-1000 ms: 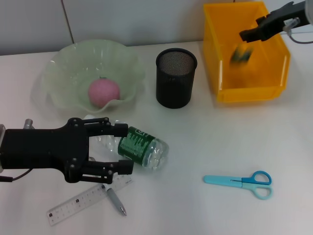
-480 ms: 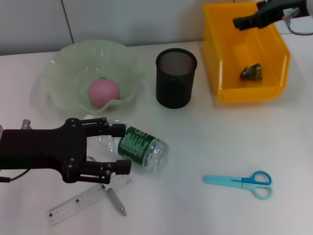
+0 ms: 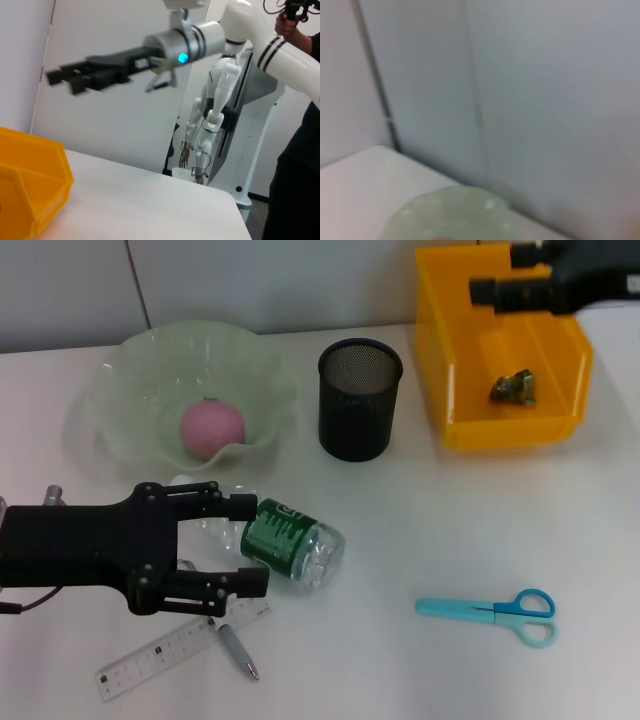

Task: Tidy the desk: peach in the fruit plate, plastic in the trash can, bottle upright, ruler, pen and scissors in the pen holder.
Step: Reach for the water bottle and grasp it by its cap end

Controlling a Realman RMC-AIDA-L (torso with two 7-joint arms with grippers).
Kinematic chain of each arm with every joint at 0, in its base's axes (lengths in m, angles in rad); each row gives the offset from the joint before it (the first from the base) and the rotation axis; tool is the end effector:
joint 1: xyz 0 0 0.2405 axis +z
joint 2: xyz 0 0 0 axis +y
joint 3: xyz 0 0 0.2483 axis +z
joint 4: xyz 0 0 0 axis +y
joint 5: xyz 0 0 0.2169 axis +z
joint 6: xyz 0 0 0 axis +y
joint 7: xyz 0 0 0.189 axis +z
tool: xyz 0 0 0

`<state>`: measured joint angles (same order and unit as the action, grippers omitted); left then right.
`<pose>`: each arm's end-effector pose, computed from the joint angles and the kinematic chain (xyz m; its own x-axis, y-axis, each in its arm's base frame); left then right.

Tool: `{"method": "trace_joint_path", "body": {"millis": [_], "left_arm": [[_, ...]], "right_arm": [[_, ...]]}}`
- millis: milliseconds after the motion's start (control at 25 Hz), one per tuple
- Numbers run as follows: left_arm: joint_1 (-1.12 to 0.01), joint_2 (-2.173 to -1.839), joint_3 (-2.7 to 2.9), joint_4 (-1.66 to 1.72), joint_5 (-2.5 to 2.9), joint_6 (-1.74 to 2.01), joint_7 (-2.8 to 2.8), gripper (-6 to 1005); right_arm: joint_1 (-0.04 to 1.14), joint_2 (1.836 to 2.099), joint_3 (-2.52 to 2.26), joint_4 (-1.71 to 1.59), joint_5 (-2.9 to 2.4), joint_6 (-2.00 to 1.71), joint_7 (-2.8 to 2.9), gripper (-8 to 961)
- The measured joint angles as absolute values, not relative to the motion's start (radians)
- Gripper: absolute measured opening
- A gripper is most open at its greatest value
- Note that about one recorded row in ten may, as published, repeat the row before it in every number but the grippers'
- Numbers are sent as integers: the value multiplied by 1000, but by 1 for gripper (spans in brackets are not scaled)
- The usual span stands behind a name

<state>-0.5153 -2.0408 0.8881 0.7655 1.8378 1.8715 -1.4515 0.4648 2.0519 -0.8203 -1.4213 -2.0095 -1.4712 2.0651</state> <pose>-0.1906 0.3030 -0.0165 0.8067 0.2599 0.5308 0.2247 -0.9655 0.1313 0.1735 0.3978 0.0961 0.8128 -0.3266 -0.4824 -0.5447 -0.7198 -0.4305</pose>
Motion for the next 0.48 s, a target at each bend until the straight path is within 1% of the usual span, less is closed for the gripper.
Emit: {"method": "trace_joint_path", "body": {"millis": [80,120,320,480], "left_arm": [[-515,-2041,888,766,1838,1871,-1452,838],[-515,-2041,888,766,1838,1871,-1452,838],[-516,-2042,888,766,1838,1862,-1455,838],[-520,-2044,888,766,1838,1859,-1455,838]], "right_arm": [[448,2048,-818,-1418,-1985,-1510,2052,804],[418,2042,-804,-1406,-1960,-1587,2017,804],[373,2037,-757,-1334,-1960,-1750,1931,804],[343,2029,-745,-1281,-1961,-1800,1872,804]]}}
